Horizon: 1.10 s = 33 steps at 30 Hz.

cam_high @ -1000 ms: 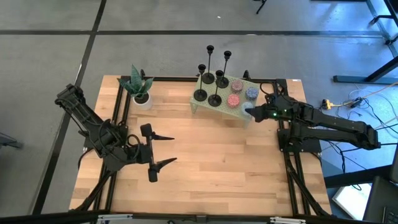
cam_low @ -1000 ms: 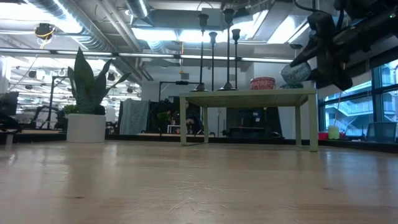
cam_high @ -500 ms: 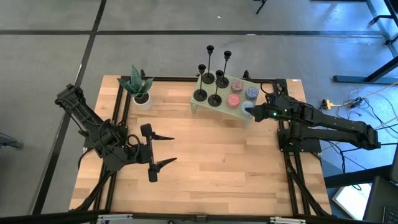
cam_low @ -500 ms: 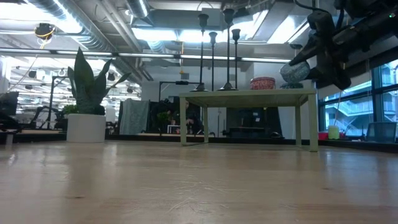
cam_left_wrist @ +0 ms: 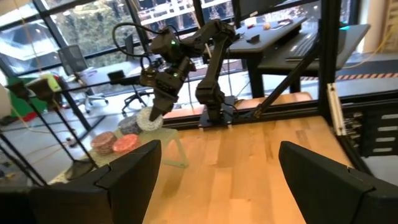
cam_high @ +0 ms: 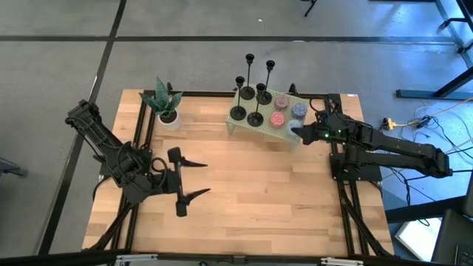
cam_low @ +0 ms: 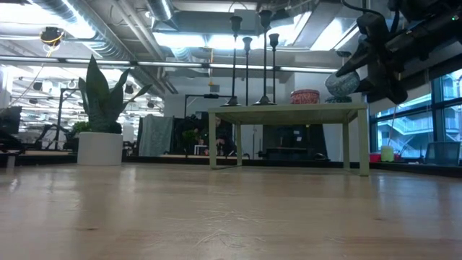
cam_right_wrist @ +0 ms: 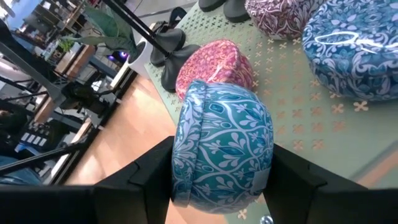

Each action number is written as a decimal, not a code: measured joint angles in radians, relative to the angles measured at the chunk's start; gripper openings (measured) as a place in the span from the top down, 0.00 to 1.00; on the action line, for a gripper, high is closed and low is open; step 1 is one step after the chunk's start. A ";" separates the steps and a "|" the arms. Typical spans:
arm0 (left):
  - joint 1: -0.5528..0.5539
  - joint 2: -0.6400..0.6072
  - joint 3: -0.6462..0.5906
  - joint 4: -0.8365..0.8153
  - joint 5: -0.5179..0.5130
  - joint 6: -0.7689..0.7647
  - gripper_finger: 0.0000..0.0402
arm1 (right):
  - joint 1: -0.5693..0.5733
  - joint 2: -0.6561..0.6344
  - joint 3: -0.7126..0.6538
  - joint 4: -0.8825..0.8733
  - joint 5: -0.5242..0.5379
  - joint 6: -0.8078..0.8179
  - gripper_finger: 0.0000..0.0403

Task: Pick & Place candle stick holders
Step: Put the light blue scented candle on the shelf

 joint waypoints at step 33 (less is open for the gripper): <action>0.000 0.000 0.000 0.001 0.063 -0.009 0.20 | 0.000 0.000 0.000 -0.030 0.011 -0.018 0.49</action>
